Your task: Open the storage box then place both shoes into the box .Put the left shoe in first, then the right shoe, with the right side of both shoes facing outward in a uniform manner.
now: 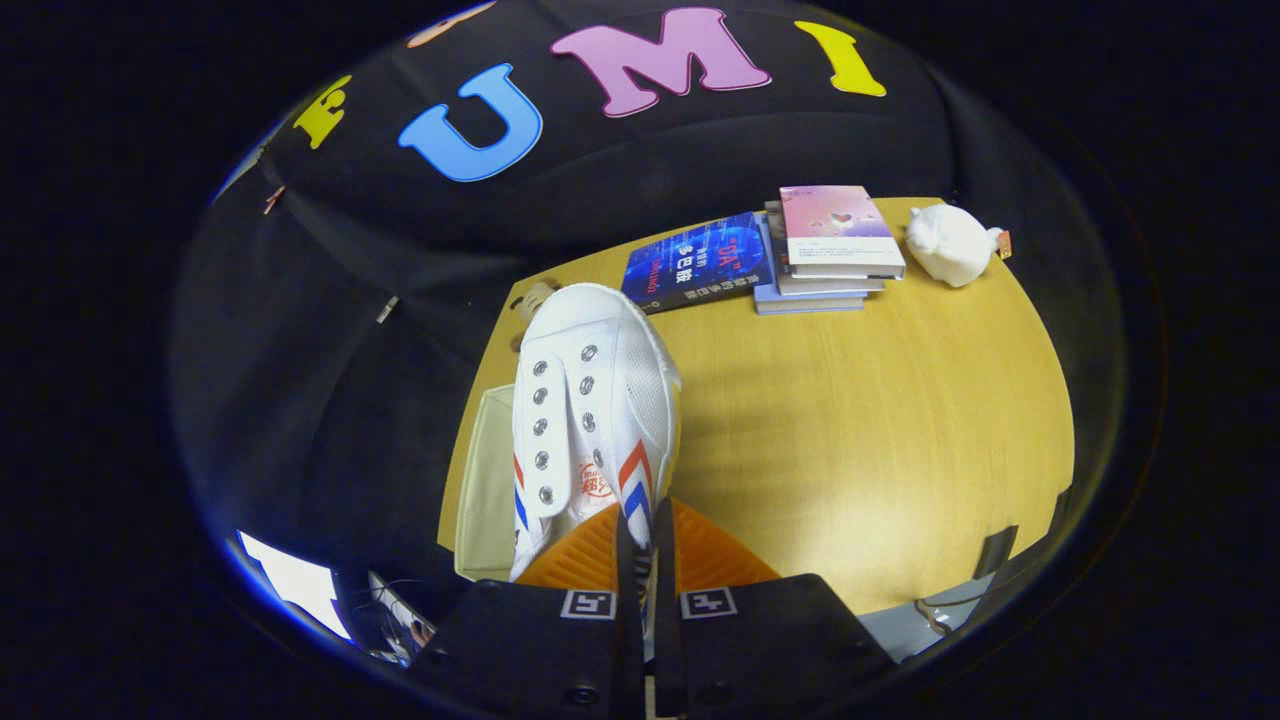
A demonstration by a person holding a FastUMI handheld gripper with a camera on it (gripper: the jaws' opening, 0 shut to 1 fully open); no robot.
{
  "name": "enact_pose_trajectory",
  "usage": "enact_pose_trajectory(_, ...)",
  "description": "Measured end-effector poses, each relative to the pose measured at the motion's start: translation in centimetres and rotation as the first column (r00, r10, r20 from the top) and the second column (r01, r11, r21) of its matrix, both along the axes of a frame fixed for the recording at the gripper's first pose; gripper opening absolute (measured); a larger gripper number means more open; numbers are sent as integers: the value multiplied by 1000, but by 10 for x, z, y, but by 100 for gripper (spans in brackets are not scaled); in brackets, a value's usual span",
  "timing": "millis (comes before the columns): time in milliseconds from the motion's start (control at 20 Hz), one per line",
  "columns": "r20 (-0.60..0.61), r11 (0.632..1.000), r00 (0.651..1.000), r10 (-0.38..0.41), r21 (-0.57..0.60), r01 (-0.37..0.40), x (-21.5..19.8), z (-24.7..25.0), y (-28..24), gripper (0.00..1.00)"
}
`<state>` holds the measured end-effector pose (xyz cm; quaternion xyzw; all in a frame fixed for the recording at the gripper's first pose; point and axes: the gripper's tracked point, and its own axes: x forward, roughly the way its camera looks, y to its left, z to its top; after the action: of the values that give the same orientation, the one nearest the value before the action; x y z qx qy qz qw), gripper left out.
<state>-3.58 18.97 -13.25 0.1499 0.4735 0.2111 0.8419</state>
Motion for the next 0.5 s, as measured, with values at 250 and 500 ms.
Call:
enact_pose_trajectory(250, -27, 997, 997, 72, 2, -72, -19, -12, 67, 9)
enact_pose_trajectory(500, -86, 994, 993, 85, -59, -90, -30, -49, 99, 9)
